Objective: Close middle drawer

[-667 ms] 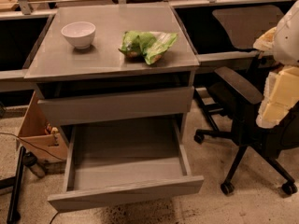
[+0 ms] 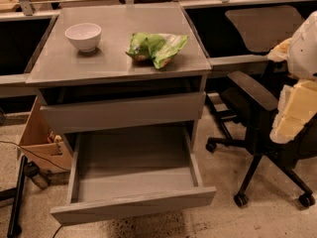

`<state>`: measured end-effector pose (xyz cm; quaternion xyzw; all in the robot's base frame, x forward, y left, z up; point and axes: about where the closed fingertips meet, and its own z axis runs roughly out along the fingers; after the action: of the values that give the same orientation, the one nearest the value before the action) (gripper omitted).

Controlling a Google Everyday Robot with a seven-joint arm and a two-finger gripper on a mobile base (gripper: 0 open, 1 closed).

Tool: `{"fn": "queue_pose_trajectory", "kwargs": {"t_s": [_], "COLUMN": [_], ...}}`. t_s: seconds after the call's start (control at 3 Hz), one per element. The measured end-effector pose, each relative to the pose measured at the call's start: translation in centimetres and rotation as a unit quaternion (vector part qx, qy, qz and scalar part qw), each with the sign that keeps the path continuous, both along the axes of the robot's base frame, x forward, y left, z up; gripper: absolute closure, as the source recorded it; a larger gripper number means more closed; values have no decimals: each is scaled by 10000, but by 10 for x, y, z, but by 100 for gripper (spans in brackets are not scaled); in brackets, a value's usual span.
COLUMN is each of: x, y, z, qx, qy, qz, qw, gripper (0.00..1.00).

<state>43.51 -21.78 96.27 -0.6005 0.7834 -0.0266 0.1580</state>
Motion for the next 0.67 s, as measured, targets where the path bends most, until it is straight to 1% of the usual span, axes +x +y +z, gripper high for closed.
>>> {"fn": "queue_pose_trajectory", "kwargs": {"t_s": [0.33, 0.67], "x": [-9, -23], "y": [3, 12], "z": [-29, -79], "qx": [201, 568], "qy": [111, 231], "qz": [13, 48], "qw": [9997, 9981], "gripper": [0, 0]}}
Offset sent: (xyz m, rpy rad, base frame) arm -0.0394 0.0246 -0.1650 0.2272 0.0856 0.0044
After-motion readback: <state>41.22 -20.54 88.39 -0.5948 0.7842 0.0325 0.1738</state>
